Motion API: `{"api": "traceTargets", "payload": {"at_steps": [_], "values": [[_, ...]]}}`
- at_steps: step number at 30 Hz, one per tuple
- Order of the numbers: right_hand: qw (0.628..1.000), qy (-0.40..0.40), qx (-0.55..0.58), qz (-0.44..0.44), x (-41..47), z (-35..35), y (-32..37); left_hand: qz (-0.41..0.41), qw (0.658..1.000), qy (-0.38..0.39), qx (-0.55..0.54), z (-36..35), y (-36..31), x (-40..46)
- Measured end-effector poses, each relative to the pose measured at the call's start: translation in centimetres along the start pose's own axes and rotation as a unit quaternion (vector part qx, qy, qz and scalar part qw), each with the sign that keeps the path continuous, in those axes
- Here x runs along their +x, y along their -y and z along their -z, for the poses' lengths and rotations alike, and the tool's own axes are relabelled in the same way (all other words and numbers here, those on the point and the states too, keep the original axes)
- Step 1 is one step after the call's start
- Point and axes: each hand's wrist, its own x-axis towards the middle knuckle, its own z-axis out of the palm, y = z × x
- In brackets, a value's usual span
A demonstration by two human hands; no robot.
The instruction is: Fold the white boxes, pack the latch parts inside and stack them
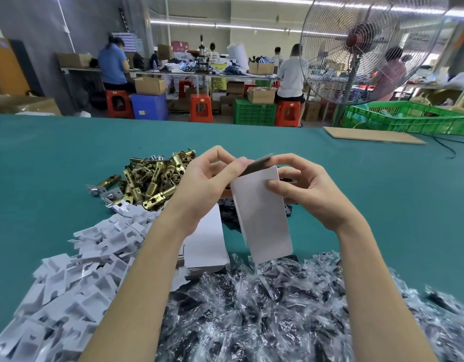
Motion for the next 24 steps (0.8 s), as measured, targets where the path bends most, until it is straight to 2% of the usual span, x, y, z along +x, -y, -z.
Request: {"api": "traceTargets", "payload": {"at_steps": [6,17,20,24], "values": [[1.0,0.013,-0.009,-0.008,-0.2,0.3,0.4,-0.004,1.0,-0.015,0.005,0.0,0.4,0.0],[0.996,-0.078,-0.042,0.023,0.0,-0.1,0.4,0.032,0.997,-0.051,-0.044,-1.0,0.2,0.0],[0.995,-0.086,-0.046,0.024,0.1,-0.3,0.6,0.031,0.995,-0.083,-0.046,-1.4,0.3,0.1],[0.994,-0.093,-0.056,0.018,0.1,-0.1,0.5,0.033,0.995,-0.086,-0.039,-1.5,0.3,0.1]]}}
